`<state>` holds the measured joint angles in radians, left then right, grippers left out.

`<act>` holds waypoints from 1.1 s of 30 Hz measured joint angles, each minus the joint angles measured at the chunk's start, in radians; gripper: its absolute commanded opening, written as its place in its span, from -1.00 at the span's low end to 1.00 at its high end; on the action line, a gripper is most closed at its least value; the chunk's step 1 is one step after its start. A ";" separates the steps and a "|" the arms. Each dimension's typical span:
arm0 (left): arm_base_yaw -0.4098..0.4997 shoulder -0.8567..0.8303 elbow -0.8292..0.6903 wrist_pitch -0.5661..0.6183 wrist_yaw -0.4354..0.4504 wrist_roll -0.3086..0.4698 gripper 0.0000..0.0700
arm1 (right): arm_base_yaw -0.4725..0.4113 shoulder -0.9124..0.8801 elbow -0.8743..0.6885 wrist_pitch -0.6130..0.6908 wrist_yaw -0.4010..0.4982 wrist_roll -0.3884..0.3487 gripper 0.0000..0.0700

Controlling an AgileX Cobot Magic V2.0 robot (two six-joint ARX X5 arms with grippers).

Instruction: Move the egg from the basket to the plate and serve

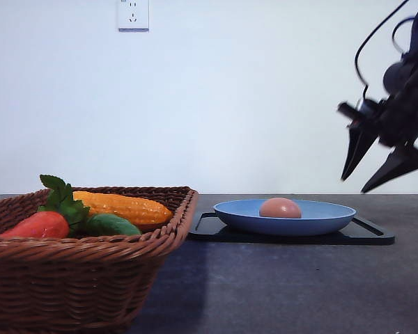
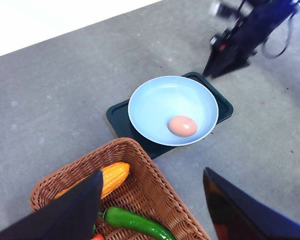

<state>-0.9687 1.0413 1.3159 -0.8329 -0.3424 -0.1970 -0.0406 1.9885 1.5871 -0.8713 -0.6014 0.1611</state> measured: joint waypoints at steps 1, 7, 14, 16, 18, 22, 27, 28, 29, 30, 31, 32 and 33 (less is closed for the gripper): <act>0.001 0.005 0.000 0.003 0.000 0.002 -0.16 | -0.002 -0.023 0.000 -0.014 0.001 -0.006 -0.57; 0.020 0.053 0.000 0.015 0.000 0.040 -0.98 | 0.013 -0.196 0.000 -0.045 0.002 -0.028 -0.96; 0.070 0.122 0.000 0.035 0.000 0.139 -1.00 | 0.126 -0.401 -0.006 -0.082 0.116 -0.064 -1.00; 0.102 0.133 0.000 0.036 0.000 0.163 -1.00 | 0.175 -0.459 -0.021 -0.111 0.191 -0.073 -1.00; 0.151 0.137 0.000 0.036 0.001 0.183 -1.00 | 0.226 -0.513 -0.045 -0.119 0.254 -0.079 -1.00; 0.269 0.137 -0.006 0.037 0.022 0.201 -1.00 | 0.330 -0.624 -0.119 -0.105 0.349 -0.083 -1.00; 0.399 0.113 -0.057 0.065 0.123 0.206 -1.00 | 0.439 -0.773 -0.229 -0.025 0.484 -0.087 -1.00; 0.420 0.100 -0.075 0.081 0.148 0.206 -1.00 | 0.453 -0.804 -0.259 0.003 0.506 -0.087 -1.00; 0.436 0.087 -0.094 0.098 0.170 0.206 -1.00 | 0.466 -0.834 -0.291 0.032 0.522 -0.087 -1.00; 0.446 0.072 -0.114 0.117 0.189 0.205 -1.00 | 0.477 -0.863 -0.325 0.061 0.532 -0.087 -1.00; 0.448 0.054 -0.139 0.140 0.202 0.205 -1.00 | 0.485 -0.890 -0.363 0.093 0.540 -0.087 -1.00; 0.449 0.036 -0.166 0.166 0.214 0.205 -1.00 | 0.492 -0.916 -0.403 0.128 0.547 -0.087 -1.00; 0.449 0.017 -0.198 0.200 0.223 0.205 -1.00 | 0.496 -0.944 -0.446 0.167 0.550 -0.087 -1.00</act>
<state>-0.5194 1.0581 1.1179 -0.6325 -0.1192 0.0082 0.4552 1.0442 1.1410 -0.7044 -0.0513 0.0746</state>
